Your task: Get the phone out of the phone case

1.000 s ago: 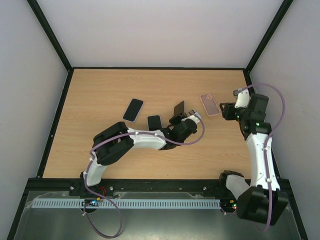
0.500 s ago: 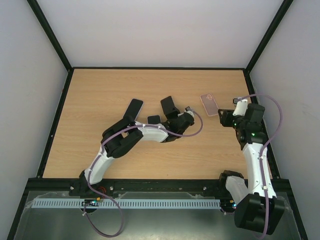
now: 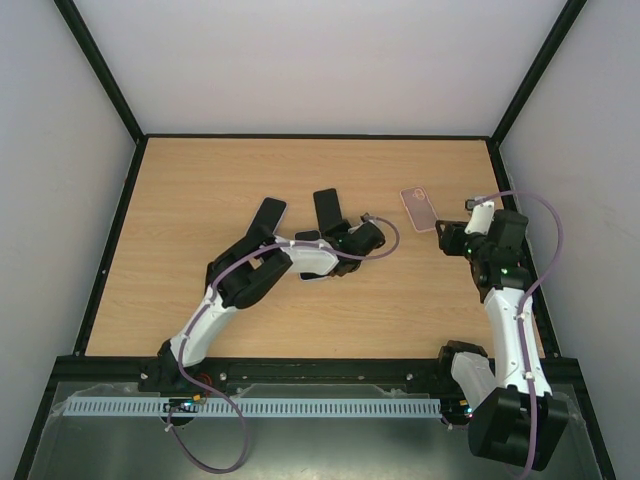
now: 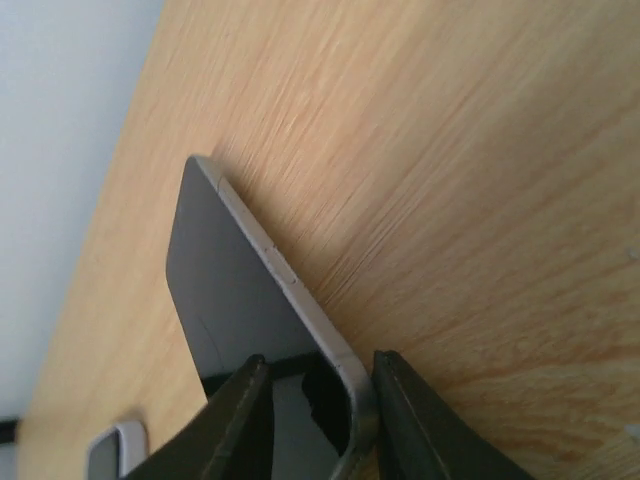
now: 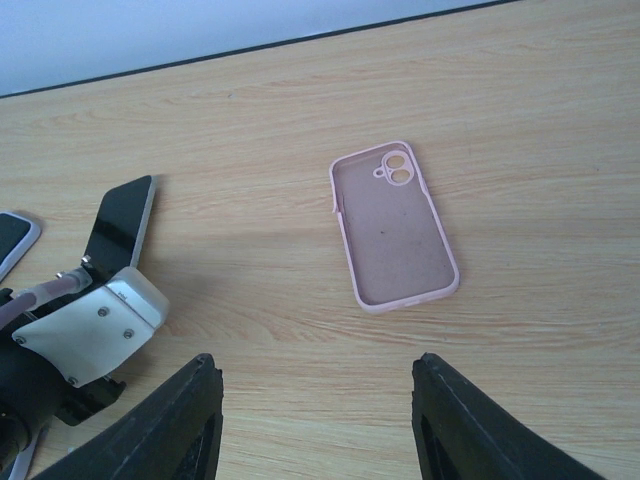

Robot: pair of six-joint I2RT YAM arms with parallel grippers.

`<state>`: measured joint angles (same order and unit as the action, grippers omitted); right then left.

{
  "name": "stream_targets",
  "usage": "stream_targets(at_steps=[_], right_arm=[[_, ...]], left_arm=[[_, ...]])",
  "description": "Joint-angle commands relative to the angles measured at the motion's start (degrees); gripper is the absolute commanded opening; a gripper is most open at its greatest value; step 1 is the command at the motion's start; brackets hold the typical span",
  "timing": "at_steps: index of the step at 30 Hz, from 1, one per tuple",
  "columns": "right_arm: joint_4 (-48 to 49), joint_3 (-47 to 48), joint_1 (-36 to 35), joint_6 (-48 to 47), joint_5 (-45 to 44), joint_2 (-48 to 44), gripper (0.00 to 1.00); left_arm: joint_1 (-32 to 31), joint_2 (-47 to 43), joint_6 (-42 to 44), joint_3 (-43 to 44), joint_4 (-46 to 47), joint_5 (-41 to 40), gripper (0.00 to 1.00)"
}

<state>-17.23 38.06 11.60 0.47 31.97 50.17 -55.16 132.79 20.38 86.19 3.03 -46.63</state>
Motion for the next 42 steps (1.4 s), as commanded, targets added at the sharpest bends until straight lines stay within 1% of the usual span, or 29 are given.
stream_targets(at_steps=[1, 2, 4, 7, 9, 10, 14, 17, 20, 22, 25, 28, 30, 31, 35, 42], right_arm=[[2.0, -0.8, -0.1, -0.2, -0.7, 0.0, 0.53], [2.0, -0.8, -0.1, -0.3, -0.6, 0.0, 0.53], [1.9, -0.9, -0.1, -0.5, -0.4, 0.1, 0.53], [1.9, -1.0, -0.1, -0.5, -0.3, 0.3, 0.53], [1.9, -1.0, -0.1, -0.6, -0.2, 0.5, 0.54], [1.9, -1.0, -0.1, -0.8, -0.2, 0.6, 0.54], [1.5, -0.6, -0.1, -1.4, -0.2, 0.9, 0.54], [1.3, -0.5, -0.1, -2.0, -0.1, 0.9, 0.54], [0.8, -0.2, -0.1, -2.5, 0.4, 0.8, 0.54], [0.3, -0.1, -0.1, -2.9, 0.7, 0.5, 0.54], [0.1, -0.2, -0.1, -3.4, 1.0, -0.3, 0.55], [0.2, -0.5, -0.1, -3.9, 0.5, -1.6, 0.59], [0.1, -0.7, -0.1, -4.0, 0.7, -2.2, 0.61], [0.0, -0.6, -0.1, -4.1, 0.8, -2.5, 0.61], [-0.3, -0.7, -0.1, -4.6, 0.9, -3.6, 0.64], [-0.5, -1.0, -0.1, -5.1, 1.8, -4.0, 0.68]], left_arm=[[0.4, -1.8, -9.2, 0.0, -6.1, 4.8, 0.33], [0.5, -2.3, -10.7, -0.2, -6.6, 5.4, 0.38], [0.6, -4.5, -13.9, -1.8, -6.6, 6.5, 0.52], [1.0, -9.6, -19.7, -5.7, -5.9, 9.1, 0.69], [1.2, -13.7, -24.7, -7.8, -7.2, 10.3, 0.75], [1.2, -16.2, -27.7, -8.4, -9.2, 10.7, 0.78], [1.3, -22.6, -43.0, -9.1, -20.7, 12.9, 0.86], [1.3, -26.2, -52.7, -10.0, -27.6, 17.3, 0.90], [1.3, -28.7, -57.8, -11.6, -31.7, 20.9, 0.90], [1.3, -29.8, -61.1, -12.4, -33.8, 21.6, 0.92], [1.8, -28.7, -65.1, -11.2, -37.7, 21.9, 0.93], [3.2, -25.7, -67.9, -7.5, -42.7, 23.9, 0.94], [3.9, -23.5, -68.4, -4.9, -44.8, 25.6, 0.97], [4.1, -22.4, -68.4, -3.9, -45.3, 26.5, 0.99], [6.4, -19.9, -67.2, -2.2, -44.1, 31.0, 1.00], [14.1, -16.7, -66.7, -1.2, -41.8, 38.8, 1.00]])
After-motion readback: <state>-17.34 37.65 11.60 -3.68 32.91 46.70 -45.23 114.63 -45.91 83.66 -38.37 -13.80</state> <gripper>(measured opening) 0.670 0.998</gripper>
